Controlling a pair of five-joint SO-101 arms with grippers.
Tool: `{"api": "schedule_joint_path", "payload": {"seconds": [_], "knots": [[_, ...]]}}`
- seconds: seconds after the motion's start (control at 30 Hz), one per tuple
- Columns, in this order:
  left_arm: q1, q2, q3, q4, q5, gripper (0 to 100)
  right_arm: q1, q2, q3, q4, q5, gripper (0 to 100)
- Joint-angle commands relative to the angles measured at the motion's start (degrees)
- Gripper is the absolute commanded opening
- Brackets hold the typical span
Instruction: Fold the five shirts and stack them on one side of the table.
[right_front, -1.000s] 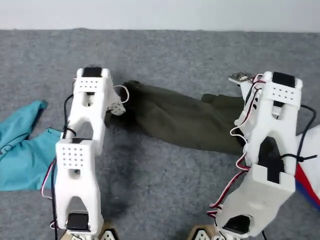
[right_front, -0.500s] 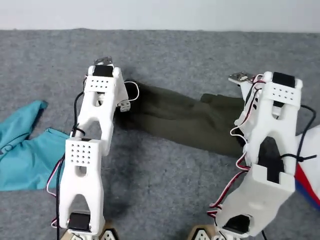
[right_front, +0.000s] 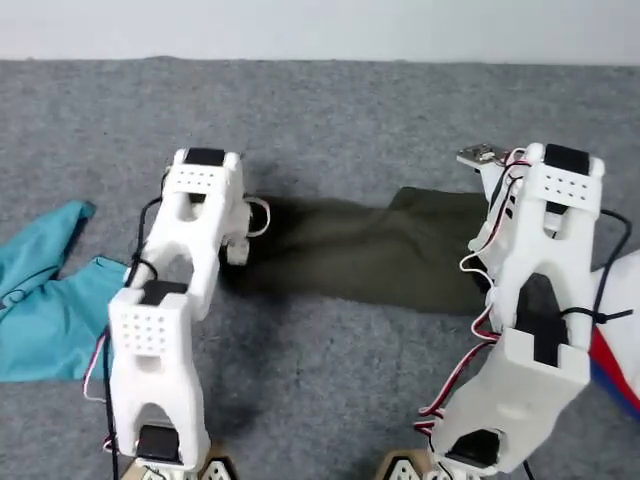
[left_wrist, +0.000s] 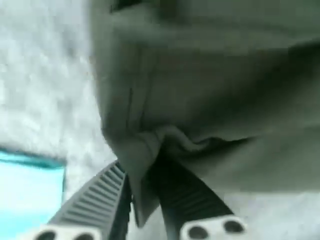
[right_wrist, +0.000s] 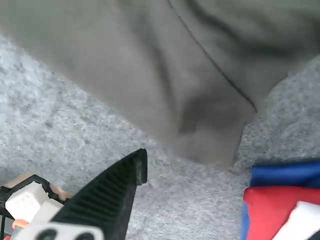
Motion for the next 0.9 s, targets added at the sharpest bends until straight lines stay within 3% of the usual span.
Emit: {"api": "schedule_joint_path", "payload": {"seconds": [0.0,0.27,0.5,0.7,0.87], "knots": [[-5.7,-12.6,11.2,1.9,-4.6,1,-0.5,-3.0,-0.2,2.0,-0.4,53.3],[-17.1,-23.1,21.1,1.9,-10.1,1,-0.5,-3.5,-0.2,2.0,-0.4,53.3],[-19.3,-20.8,29.1,1.8,-17.8,2,-1.7,-3.4,-0.2,2.1,-0.3,53.5],[-19.5,-19.3,28.7,1.8,-15.2,18,-7.6,-6.8,-0.2,2.4,-0.5,53.6],[-19.5,-19.3,24.2,1.9,-12.5,20,-14.7,-9.7,-0.2,2.4,-0.7,53.4]]}}
